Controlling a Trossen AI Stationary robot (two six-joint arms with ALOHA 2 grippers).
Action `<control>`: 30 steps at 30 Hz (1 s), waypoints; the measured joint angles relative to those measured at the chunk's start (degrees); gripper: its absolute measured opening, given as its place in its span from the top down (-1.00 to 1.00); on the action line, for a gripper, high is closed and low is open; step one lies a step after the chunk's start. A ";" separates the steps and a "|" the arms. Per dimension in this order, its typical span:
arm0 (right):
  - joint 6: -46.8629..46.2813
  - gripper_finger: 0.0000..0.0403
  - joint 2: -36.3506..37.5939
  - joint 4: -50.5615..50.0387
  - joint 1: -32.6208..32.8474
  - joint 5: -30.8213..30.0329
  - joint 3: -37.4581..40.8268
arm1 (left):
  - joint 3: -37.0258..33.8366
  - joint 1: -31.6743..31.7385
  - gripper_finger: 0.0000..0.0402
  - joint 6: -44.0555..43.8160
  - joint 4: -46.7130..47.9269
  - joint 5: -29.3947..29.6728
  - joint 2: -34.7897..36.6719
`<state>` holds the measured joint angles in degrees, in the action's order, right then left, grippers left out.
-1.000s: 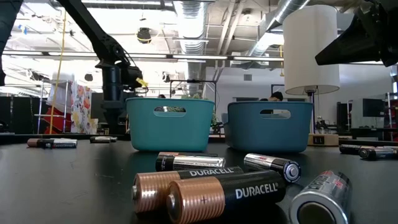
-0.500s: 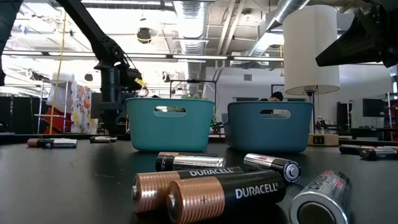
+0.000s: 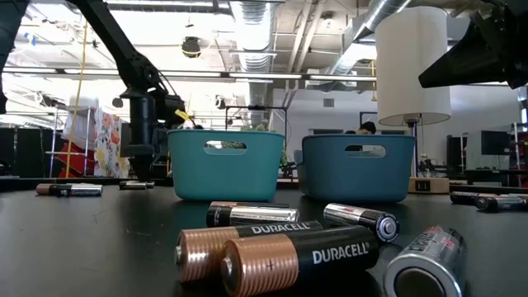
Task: Sort batteries
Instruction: Put the black battery into the green bin
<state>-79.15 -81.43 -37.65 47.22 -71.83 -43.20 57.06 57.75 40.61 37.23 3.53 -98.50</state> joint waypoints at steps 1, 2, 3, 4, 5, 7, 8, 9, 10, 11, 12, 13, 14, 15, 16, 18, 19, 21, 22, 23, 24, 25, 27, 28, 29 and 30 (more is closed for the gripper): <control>0.01 0.71 0.00 0.05 0.00 0.00 0.00 | 0.00 0.16 0.59 -0.36 0.00 0.00 0.00; 0.09 0.71 0.00 0.11 0.00 0.00 0.00 | 0.00 0.25 0.59 -0.61 0.01 0.00 0.00; 0.13 0.71 0.00 0.11 0.00 0.00 0.00 | 0.00 0.25 0.60 -0.97 0.00 0.00 0.00; 0.13 0.71 0.00 0.13 0.00 0.00 0.00 | 0.00 0.27 0.62 -1.19 0.02 -0.02 0.00; 0.15 0.71 0.00 0.13 0.00 0.00 0.00 | 0.00 0.27 0.66 -1.28 0.00 -0.01 0.00; 0.17 0.71 0.00 0.13 0.00 0.02 0.00 | 0.00 0.25 0.76 -1.24 -0.04 0.00 0.00; 0.18 0.71 0.00 0.13 0.00 0.03 0.00 | 0.00 0.25 0.81 -1.24 -0.13 0.01 0.01; 0.21 0.71 0.00 0.12 0.00 0.05 0.00 | 0.00 0.26 0.82 -1.24 -0.16 0.02 0.04; 0.24 0.71 0.00 0.11 0.00 0.09 0.00 | 0.00 0.26 0.82 -1.24 -0.22 0.04 0.04; 0.29 0.71 0.00 0.11 0.00 0.09 0.00 | 0.00 0.25 0.82 -1.28 -0.31 0.04 0.04; 0.33 0.71 0.00 0.11 0.00 0.09 0.00 | 0.00 0.25 0.82 -1.31 -0.40 0.15 0.04; 0.33 0.71 0.00 0.09 0.00 0.11 0.00 | 0.00 0.25 0.82 -1.42 -0.49 0.25 0.04; 0.33 0.71 0.00 0.09 0.00 0.11 0.00 | 0.00 0.25 0.82 -1.60 -0.54 0.46 0.03; 0.33 0.71 0.00 0.09 0.00 0.11 0.00 | 0.10 0.23 0.82 -1.77 -0.49 0.89 0.01; 0.33 0.71 0.00 0.07 0.00 0.11 0.00 | 0.29 0.17 0.82 -2.13 -0.27 1.28 0.00; 0.33 0.71 0.00 0.07 0.00 0.11 0.00 | 0.43 0.07 0.82 -2.31 0.49 1.99 0.46; 0.33 0.71 0.00 0.07 0.00 0.11 0.00 | 0.47 0.04 0.82 -2.36 1.06 2.42 0.91; 0.33 0.71 0.00 0.02 0.00 0.11 0.00 | 0.70 -0.21 0.82 -3.09 1.68 2.53 2.46; 0.33 0.71 0.00 0.02 0.00 0.11 0.00 | 0.83 -0.40 0.82 -3.22 2.07 2.52 3.43; 0.33 0.71 0.00 0.00 0.00 0.11 0.00 | 0.85 -0.67 0.82 -3.44 2.41 2.47 4.43; 0.33 0.71 0.00 -0.02 0.00 0.11 0.00 | 0.85 -0.93 0.82 -3.78 2.88 2.47 5.51; 0.33 0.71 0.00 -0.02 0.00 0.11 0.00 | 0.85 -1.31 0.82 -4.14 3.42 2.44 6.79; 0.33 0.71 0.00 -0.02 0.00 0.11 0.00 | 0.85 -2.28 0.82 -4.97 4.40 2.20 9.96; 0.33 0.71 0.00 -0.04 0.00 0.11 0.00 | 0.85 -2.87 0.82 -5.41 4.80 2.01 11.67; 0.33 0.71 0.00 -0.05 0.00 0.10 0.00 | 0.85 -3.71 0.82 -6.05 5.34 1.47 13.42; 0.33 0.71 0.00 -0.07 0.00 0.11 0.00 | 0.85 -4.70 0.82 -6.93 5.75 0.82 15.23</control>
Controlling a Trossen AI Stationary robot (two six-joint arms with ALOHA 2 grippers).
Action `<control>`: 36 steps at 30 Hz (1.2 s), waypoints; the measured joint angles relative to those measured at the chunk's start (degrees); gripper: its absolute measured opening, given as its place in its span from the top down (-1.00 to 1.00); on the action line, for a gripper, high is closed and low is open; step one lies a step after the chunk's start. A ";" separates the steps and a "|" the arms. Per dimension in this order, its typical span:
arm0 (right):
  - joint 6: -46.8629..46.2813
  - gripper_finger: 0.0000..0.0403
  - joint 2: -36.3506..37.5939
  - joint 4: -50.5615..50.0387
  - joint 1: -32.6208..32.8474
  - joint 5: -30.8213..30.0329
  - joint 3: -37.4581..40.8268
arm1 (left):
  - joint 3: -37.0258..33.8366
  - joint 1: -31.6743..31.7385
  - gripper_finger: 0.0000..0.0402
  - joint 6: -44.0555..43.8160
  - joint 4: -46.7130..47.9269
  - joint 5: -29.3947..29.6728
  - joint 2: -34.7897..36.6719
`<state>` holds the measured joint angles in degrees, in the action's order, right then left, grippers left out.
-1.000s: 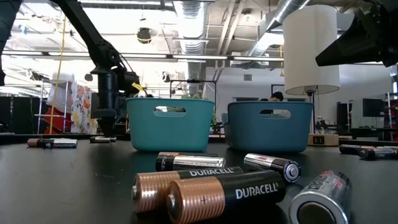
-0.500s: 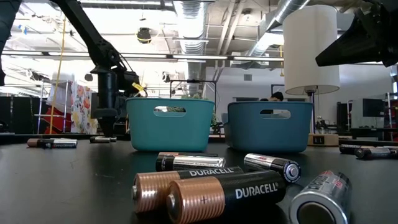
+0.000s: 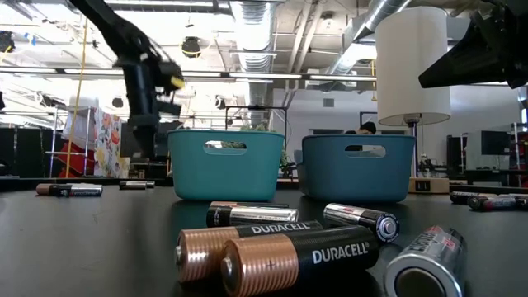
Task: Sort batteries
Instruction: Put the black battery into the green bin
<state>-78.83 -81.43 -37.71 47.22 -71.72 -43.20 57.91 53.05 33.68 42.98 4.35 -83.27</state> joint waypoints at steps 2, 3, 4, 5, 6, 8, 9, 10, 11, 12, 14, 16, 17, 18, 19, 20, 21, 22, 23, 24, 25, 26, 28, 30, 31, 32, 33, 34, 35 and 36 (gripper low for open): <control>0.00 0.71 0.00 -0.02 0.00 0.00 0.00 | 0.00 -2.51 0.82 -1.80 0.71 -1.60 3.72; 0.00 0.71 0.00 -0.04 0.00 0.00 0.00 | 0.00 -4.12 0.82 -2.73 0.75 -2.17 5.59; -0.01 0.71 0.00 -0.08 0.00 0.00 0.00 | 0.00 -5.96 0.82 -3.66 0.60 -2.59 7.35; 0.00 0.71 0.00 -0.12 0.00 0.00 0.00 | 0.00 -8.01 0.82 -4.62 0.50 -2.61 8.98; -0.01 0.71 0.00 -0.19 0.00 0.00 0.00 | 0.00 -10.30 0.82 -5.52 0.29 -2.60 10.42; -0.02 0.71 0.00 -0.44 -0.11 0.00 0.00 | 0.02 -15.60 0.82 -6.92 -0.96 -2.68 12.62; -0.02 0.71 0.00 -0.64 -0.11 0.00 0.00 | 0.02 -18.37 0.82 -7.54 -1.72 -2.69 13.31; -0.02 0.71 0.00 -0.77 -0.11 -0.01 0.00 | 0.03 -21.17 0.82 -8.22 -2.75 -2.70 13.69; -0.02 0.71 0.00 -0.87 -0.11 -0.02 0.00 | 0.06 -23.85 0.82 -8.84 -3.92 -2.70 13.88; -0.02 0.71 0.00 -0.91 -0.11 0.00 0.00 | 0.24 -26.35 0.82 -9.38 -4.65 -2.68 13.88; -0.02 0.71 0.00 -0.93 -0.11 -0.02 0.00 | 1.29 -30.85 0.82 -10.68 -5.32 -2.28 12.97; -0.02 0.71 0.00 -1.05 -0.11 0.00 0.00 | 3.01 -34.79 0.82 -11.80 -6.44 -0.01 11.10; -0.04 0.71 0.00 -1.07 -0.11 -0.02 0.00 | 3.86 -36.36 0.82 -12.00 -6.62 1.22 9.90; -0.04 0.71 0.00 -1.05 -0.11 -0.02 0.00 | 4.90 -37.83 0.82 -12.08 -6.48 2.07 8.57; -0.04 0.71 0.00 -1.06 -0.11 -0.02 0.00 | 6.22 -39.04 0.82 -12.03 -6.53 2.37 7.11; -0.04 0.71 0.00 -1.07 -0.11 -0.02 0.00 | 7.65 -40.03 0.82 -11.90 -6.96 2.40 5.53; -0.04 0.71 0.00 -1.07 -0.11 -0.02 0.00 | 9.21 -40.86 0.82 -11.76 -7.08 2.44 3.82; -0.04 0.71 0.00 -1.07 -0.11 -0.02 0.00 | 10.91 -41.57 0.82 -11.47 -6.83 2.46 2.12; -0.04 0.71 0.00 -1.07 -0.11 -0.02 0.00 | 12.61 -42.12 0.82 -11.08 -6.50 2.54 0.33; -0.04 0.71 0.00 -1.09 -0.11 -0.02 0.00 | 14.25 -42.60 0.82 -10.75 -6.43 2.57 -1.54; -0.04 0.71 0.00 -1.07 -0.11 -0.02 0.00 | 15.79 -43.00 0.82 -10.46 -6.49 2.58 -3.25; -0.07 0.71 0.00 -1.07 -0.11 -0.02 0.00 | 17.27 -43.41 0.82 -10.13 -6.33 2.61 -4.98; -0.20 0.71 0.00 -1.07 -0.11 -0.02 0.00 | 20.18 -44.04 0.82 -9.52 -5.97 2.62 -8.20; -0.20 0.71 0.00 -1.05 -0.11 -0.02 0.00 | 22.67 -44.45 0.82 -9.11 -4.39 2.63 -11.07; -0.20 0.71 0.00 -1.05 -0.11 -0.02 0.00 | 23.53 -44.65 0.82 -9.28 -3.14 2.63 -12.51; -0.20 0.71 0.00 -1.03 -0.09 -0.02 0.00 | 23.92 -44.78 0.82 -9.89 -2.19 2.61 -13.58; -0.20 0.71 0.00 -1.01 0.02 -0.02 0.00 | 23.96 -44.89 0.82 -10.71 -1.39 2.61 -14.48; -0.20 0.71 0.00 -0.97 0.12 -0.02 0.00 | 23.85 -45.10 0.82 -11.63 -0.71 2.59 -15.36; -0.20 0.71 0.00 -0.89 0.32 -0.02 0.00 | 23.47 -45.25 0.82 -12.62 -0.76 2.60 -16.03; -0.20 0.71 0.00 -0.84 0.51 -0.02 0.00 | 23.07 -45.43 0.82 -13.71 -0.79 2.60 -16.61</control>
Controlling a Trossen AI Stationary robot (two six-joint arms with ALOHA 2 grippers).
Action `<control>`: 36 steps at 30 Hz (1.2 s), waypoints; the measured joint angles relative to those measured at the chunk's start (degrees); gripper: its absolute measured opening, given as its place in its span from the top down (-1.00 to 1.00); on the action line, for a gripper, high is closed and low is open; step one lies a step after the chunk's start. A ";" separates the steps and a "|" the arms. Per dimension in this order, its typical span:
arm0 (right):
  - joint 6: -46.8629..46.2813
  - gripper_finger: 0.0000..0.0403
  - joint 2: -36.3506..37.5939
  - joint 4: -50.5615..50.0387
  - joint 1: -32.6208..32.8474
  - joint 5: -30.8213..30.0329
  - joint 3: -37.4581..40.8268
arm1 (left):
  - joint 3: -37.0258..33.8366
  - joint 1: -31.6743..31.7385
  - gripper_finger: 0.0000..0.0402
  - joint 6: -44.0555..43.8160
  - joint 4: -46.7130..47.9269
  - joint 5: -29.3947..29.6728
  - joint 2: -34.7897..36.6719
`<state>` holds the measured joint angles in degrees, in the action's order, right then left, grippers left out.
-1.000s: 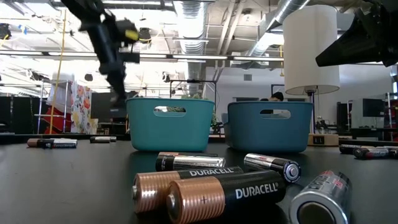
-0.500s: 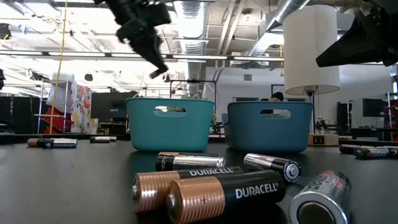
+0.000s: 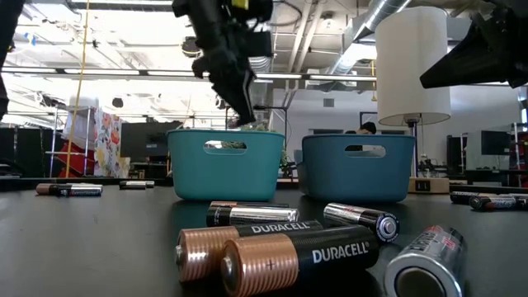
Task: Sort batteries
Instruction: Put the black battery into the green bin
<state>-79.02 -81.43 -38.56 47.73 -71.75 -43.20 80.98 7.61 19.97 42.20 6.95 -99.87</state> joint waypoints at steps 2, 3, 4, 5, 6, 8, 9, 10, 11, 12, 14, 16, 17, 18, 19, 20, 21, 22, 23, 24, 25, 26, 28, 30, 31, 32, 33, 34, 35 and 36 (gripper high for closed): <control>-0.02 0.71 0.00 0.03 0.39 0.02 0.00 | -0.68 -0.52 0.82 -2.02 0.00 -0.06 -1.29; -0.02 0.71 0.00 0.15 0.63 0.02 0.00 | -0.99 -0.88 0.82 -2.64 -0.14 -0.09 -1.95; -0.02 0.71 0.00 0.32 0.85 0.04 0.00 | -1.45 -1.29 0.82 -2.93 -0.73 -0.13 -2.45; -0.02 0.71 0.00 0.50 1.07 0.02 0.00 | -2.01 -1.61 0.81 -3.12 -1.50 -0.28 -2.63; -0.02 0.71 0.00 0.55 1.21 0.02 0.00 | -2.69 -1.91 0.81 -3.27 -2.59 -0.36 -2.65; -0.02 0.71 0.00 0.82 1.50 0.04 0.00 | -3.94 -2.30 0.81 -3.93 -4.91 -0.49 -2.49; -0.02 0.71 0.00 1.01 1.52 0.07 0.00 | -4.40 -2.38 0.81 -4.47 -5.35 -0.47 -2.49; -0.02 0.71 0.00 1.20 1.52 0.07 0.00 | -4.70 -2.42 0.81 -5.00 -5.15 -0.45 -2.51; -0.02 0.71 0.00 1.31 1.52 0.07 0.00 | -4.94 -2.51 0.81 -5.36 -5.07 -0.43 -2.56; -0.02 0.71 0.00 1.32 1.52 0.09 0.00 | -5.16 -2.61 0.81 -5.53 -5.37 -0.40 -2.56; -0.02 0.71 0.00 1.32 1.52 0.11 0.00 | -5.41 -2.80 0.81 -5.57 -5.87 -0.27 -2.52; -0.02 0.71 0.00 1.32 1.52 0.14 -0.01 | -5.52 -2.89 0.81 -5.72 -5.69 -0.28 -2.51; -0.02 0.71 0.00 1.32 1.52 0.20 0.00 | -5.56 -2.88 0.81 -5.77 -5.64 -0.32 -2.51; -0.02 0.71 0.00 1.32 1.52 0.23 0.00 | -5.56 -2.88 0.81 -5.84 -5.71 -0.30 -2.51; -0.02 0.71 0.00 1.32 1.52 0.24 0.00 | -5.56 -2.86 0.81 -5.86 -5.77 -0.28 -2.51; -0.02 0.71 0.00 1.32 1.52 0.24 0.00 | -5.56 -2.84 0.81 -5.86 -5.77 -0.28 -2.51; 0.00 0.71 0.00 1.32 1.52 0.24 0.00 | -5.56 -2.84 0.81 -5.87 -5.74 -0.26 -2.51; -0.02 0.71 0.00 1.32 1.52 0.24 0.00 | -5.56 -2.84 0.81 -5.87 -5.71 -0.27 -2.51; -0.02 0.71 0.00 1.32 1.52 0.24 0.00 | -5.56 -2.84 0.81 -5.86 -5.72 -0.26 -2.51; -0.02 0.71 0.00 1.32 1.52 0.24 0.00 | -5.56 -2.84 0.81 -5.86 -5.77 -0.28 -2.51; -0.02 0.71 0.00 1.32 1.52 0.24 0.00 | -5.56 -2.84 0.81 -5.86 -5.77 -0.28 -2.51; -0.01 0.71 0.00 1.32 1.52 0.24 0.00 | -5.56 -2.84 0.81 -5.87 -5.74 -0.28 -2.51; 0.00 0.71 0.00 1.32 1.52 0.24 0.00 | -5.56 -2.84 0.81 -5.87 -5.71 -0.28 -2.51; 0.00 0.71 0.00 1.32 1.52 0.24 0.00 | -5.56 -2.84 0.81 -5.87 -5.73 -0.28 -2.51; 0.00 0.71 0.00 1.32 1.52 0.24 0.00 | -5.56 -2.84 0.81 -5.86 -5.69 -0.28 -2.51; 0.00 0.71 0.00 1.32 1.52 0.24 0.00 | -5.56 -2.84 0.81 -5.86 -5.61 -0.28 -2.51; 0.00 0.71 0.00 1.32 1.52 0.24 0.00 | -5.56 -2.82 0.80 -5.88 -5.53 -0.53 -2.51; 0.00 0.71 0.00 1.32 1.52 0.24 0.00 | -5.56 -2.82 0.78 -5.88 -5.57 -0.75 -2.51; 0.00 0.71 0.00 1.32 1.52 0.24 0.00 | -5.56 -2.82 0.76 -6.23 -5.58 -0.96 -2.51; 0.00 0.71 0.00 1.32 1.52 0.24 0.00 | -5.56 -2.82 0.73 -6.92 -5.55 -1.09 -2.51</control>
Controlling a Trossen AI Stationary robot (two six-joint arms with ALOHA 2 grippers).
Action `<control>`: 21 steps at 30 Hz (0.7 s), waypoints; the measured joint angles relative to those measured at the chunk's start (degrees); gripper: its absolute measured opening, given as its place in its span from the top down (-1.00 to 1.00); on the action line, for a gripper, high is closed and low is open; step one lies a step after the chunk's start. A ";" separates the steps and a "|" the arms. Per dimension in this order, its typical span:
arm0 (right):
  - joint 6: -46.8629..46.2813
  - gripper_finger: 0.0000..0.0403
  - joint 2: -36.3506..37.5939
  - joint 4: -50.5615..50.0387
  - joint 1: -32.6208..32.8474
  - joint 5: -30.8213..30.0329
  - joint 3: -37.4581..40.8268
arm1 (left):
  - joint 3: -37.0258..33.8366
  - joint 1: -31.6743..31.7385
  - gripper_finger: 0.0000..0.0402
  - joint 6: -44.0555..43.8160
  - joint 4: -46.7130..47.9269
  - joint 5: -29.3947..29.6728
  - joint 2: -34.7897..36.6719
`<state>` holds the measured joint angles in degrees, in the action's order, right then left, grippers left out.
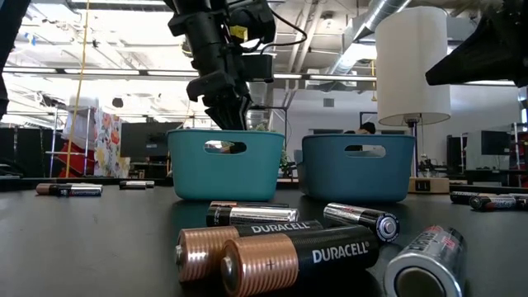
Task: Sort batteries
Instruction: Put the black battery into the green bin, then put the white battery into the blue bin
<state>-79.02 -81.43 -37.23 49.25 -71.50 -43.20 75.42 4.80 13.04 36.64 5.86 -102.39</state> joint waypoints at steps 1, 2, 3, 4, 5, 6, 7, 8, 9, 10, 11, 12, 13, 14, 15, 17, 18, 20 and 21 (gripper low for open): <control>0.00 0.71 0.00 0.00 0.00 0.00 0.00 | 0.00 0.00 0.70 -0.56 0.00 -0.07 0.00; 0.00 0.71 0.00 0.00 0.00 0.00 0.00 | 0.00 0.00 0.67 -0.72 0.01 -0.10 0.00; 0.00 0.71 0.00 0.00 0.00 0.00 0.00 | 0.00 0.00 0.64 -0.70 0.06 -0.11 0.00; 0.00 0.71 0.00 0.00 0.00 0.00 0.00 | 0.00 0.00 0.61 -0.73 0.14 -0.12 0.00; 0.00 0.71 0.00 0.00 0.00 0.00 0.00 | 0.00 0.00 0.58 -0.82 0.23 -0.13 0.00; 0.00 0.71 0.00 0.00 0.00 0.00 0.00 | 0.00 0.00 0.56 -0.86 0.26 -0.14 0.00; 0.00 0.71 0.00 -0.01 0.00 0.00 0.00 | 0.00 0.00 0.53 -0.93 0.24 -0.14 0.00; 0.00 0.71 0.00 0.00 0.00 0.00 0.00 | 0.00 0.00 0.51 -1.42 0.26 -0.18 0.00; 0.00 0.71 0.00 0.00 0.00 0.00 0.00 | 0.00 0.00 0.49 -1.79 0.24 -0.19 0.00; 0.00 0.71 0.00 0.00 0.00 0.00 0.00 | 0.00 0.00 0.47 -1.82 0.24 -0.19 0.00; 0.00 0.71 0.00 0.00 0.00 0.00 -0.01 | 0.00 0.00 0.46 -1.82 0.26 -0.19 0.00; 0.00 0.71 0.00 0.00 0.00 0.00 0.00 | 0.00 0.00 0.45 -1.79 0.26 -0.19 0.00; 0.00 0.71 0.00 0.00 0.00 0.00 0.00 | 0.00 0.00 0.44 -1.70 0.24 -0.19 0.00; 0.00 0.71 0.00 0.00 0.00 0.00 0.00 | 0.00 0.00 0.43 -1.50 0.24 -0.20 0.00; 0.00 0.71 0.00 0.00 0.00 0.00 0.00 | 0.00 0.00 0.42 -1.26 0.21 -0.21 0.00; 0.01 0.71 0.00 -0.01 0.00 0.00 0.00 | 0.00 0.00 0.42 -0.63 -0.02 -0.23 0.00; 0.00 0.71 0.00 0.00 0.00 -0.01 0.00 | 0.00 0.00 0.42 -0.12 -0.07 -0.24 0.00; 0.00 0.71 0.00 0.00 0.00 -0.02 0.00 | 0.00 0.00 0.42 0.65 -0.04 -0.23 0.03; 0.00 0.71 0.00 0.00 0.00 0.00 0.00 | 0.00 0.11 0.42 0.75 0.01 -0.16 0.27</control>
<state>-79.02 -81.43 -37.23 49.25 -71.51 -43.20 75.42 4.90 13.79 36.66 5.70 -102.12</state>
